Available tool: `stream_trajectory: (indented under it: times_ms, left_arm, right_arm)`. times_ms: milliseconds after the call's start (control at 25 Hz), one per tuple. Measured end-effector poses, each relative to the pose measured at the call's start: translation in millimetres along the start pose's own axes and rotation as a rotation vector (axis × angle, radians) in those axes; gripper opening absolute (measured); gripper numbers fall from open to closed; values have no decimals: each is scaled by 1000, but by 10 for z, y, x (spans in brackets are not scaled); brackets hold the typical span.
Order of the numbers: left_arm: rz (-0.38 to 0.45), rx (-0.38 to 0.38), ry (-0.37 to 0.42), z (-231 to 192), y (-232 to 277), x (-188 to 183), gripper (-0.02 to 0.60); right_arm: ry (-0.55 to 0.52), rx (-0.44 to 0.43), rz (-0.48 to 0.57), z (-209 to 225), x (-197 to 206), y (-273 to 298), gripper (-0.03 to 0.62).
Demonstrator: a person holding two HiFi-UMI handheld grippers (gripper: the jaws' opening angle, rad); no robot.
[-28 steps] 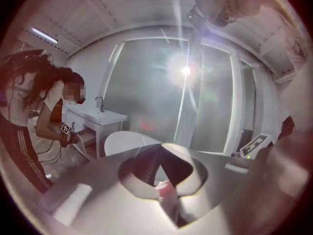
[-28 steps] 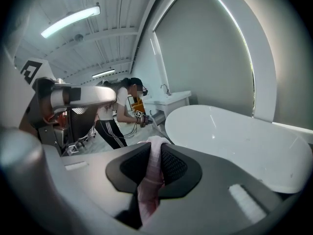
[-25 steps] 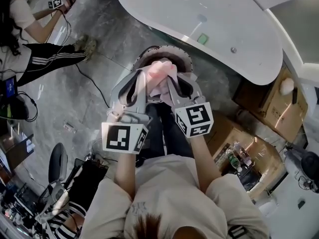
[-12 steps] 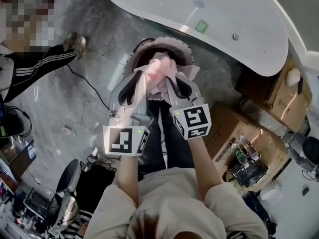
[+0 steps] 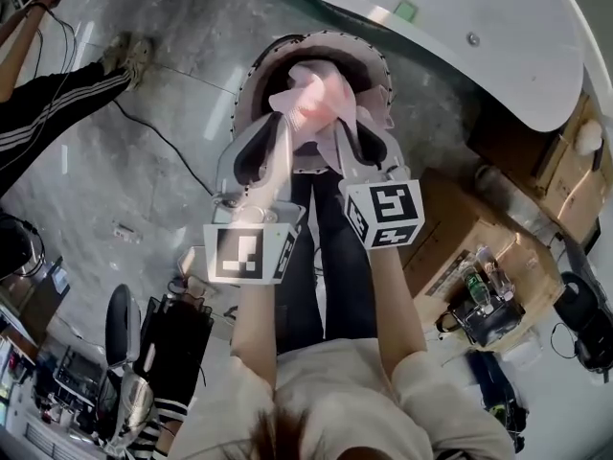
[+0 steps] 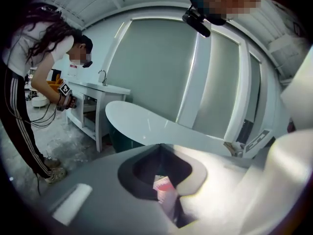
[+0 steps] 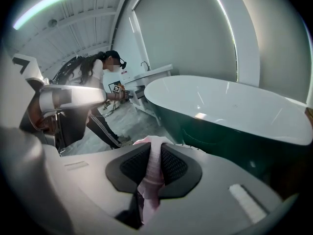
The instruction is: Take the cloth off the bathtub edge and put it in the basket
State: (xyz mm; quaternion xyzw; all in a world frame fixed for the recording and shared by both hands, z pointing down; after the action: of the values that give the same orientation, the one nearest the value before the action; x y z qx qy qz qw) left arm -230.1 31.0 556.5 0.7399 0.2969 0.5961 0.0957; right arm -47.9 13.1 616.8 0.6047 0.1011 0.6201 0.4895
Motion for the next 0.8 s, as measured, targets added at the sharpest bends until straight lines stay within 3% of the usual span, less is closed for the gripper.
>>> stream_trajectory:
  times_ms: [600,800]
  left_arm:
    - [-29,-20,-2,-142,73,340,2]
    - [-84,-28,-48,-328,337,630,2]
  right_arm:
    - [20,25,-35,-24,352,245,43]
    - [41,25,-103,90,529,765,44]
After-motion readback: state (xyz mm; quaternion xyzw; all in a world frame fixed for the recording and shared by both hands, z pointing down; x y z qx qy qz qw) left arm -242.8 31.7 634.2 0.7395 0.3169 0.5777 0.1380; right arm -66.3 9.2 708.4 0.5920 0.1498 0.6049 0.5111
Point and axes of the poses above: the fingertips, and each gripper's own axes: y forward along the fingers, z to its right, x out of its underside, the point moved 10 cm from there along -y, backward along the fingers, and after that the axes turned 8 degrees about -z, right-handed, at the moved point
